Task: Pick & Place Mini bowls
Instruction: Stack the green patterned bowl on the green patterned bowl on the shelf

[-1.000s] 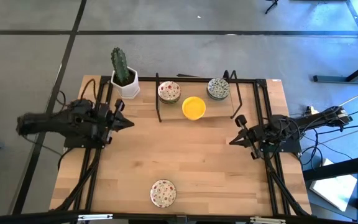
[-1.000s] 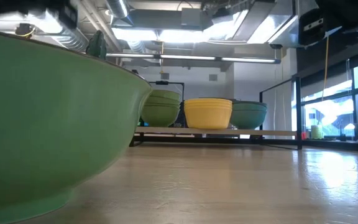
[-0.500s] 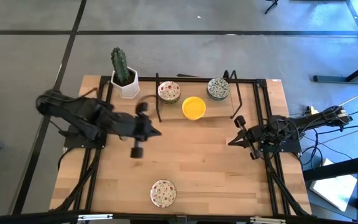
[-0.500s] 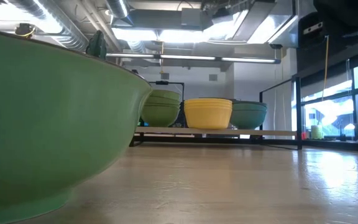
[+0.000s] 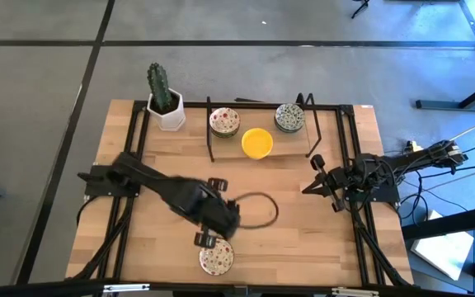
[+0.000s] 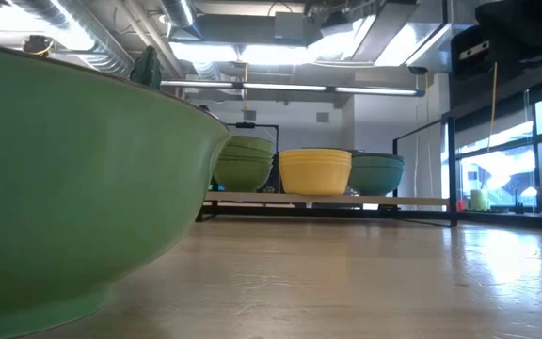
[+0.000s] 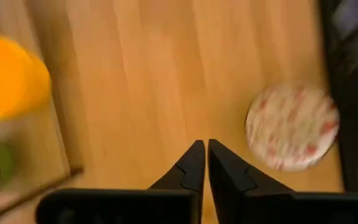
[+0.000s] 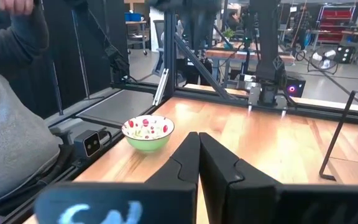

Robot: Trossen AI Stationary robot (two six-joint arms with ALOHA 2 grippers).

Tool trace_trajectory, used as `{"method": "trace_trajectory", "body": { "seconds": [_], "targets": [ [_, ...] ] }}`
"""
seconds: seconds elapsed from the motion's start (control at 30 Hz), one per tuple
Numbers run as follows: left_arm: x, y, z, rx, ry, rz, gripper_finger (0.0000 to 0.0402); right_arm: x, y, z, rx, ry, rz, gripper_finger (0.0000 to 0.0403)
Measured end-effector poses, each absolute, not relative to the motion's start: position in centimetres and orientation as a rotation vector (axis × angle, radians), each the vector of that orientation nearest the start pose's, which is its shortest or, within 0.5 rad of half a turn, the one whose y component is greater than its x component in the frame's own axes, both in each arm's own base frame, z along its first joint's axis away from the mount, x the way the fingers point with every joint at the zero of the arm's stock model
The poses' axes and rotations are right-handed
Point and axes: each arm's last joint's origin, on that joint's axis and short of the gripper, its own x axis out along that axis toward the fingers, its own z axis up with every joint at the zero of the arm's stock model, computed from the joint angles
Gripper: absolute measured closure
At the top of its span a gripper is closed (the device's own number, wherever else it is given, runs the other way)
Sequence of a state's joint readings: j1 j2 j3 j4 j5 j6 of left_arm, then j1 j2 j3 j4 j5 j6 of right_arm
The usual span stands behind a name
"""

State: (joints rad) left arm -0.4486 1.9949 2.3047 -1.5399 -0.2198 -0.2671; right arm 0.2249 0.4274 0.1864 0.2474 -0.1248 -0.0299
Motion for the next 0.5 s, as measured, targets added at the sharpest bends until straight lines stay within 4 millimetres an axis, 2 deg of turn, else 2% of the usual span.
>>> {"method": "trace_trajectory", "body": {
  "seconds": [0.13,0.3,0.4,0.5],
  "targets": [
    [36.3,-17.1,34.7,0.233,1.275,-0.007,0.0355,12.4,3.2,21.3,-0.029,-0.012,0.349,0.0394],
    [37.9,-19.5,30.9,0.382,1.335,-0.147,0.0295,12.4,3.2,21.3,-0.028,-0.012,0.350,0.0394],
    [38.6,-19.5,29.6,0.418,1.358,-0.159,0.0257,12.4,3.2,21.3,-0.028,-0.011,0.351,0.0394],
    [39.0,-18.9,29.2,0.433,1.382,-0.163,0.0222,12.4,3.2,21.3,-0.027,-0.009,0.351,0.0394]
  ]
}}
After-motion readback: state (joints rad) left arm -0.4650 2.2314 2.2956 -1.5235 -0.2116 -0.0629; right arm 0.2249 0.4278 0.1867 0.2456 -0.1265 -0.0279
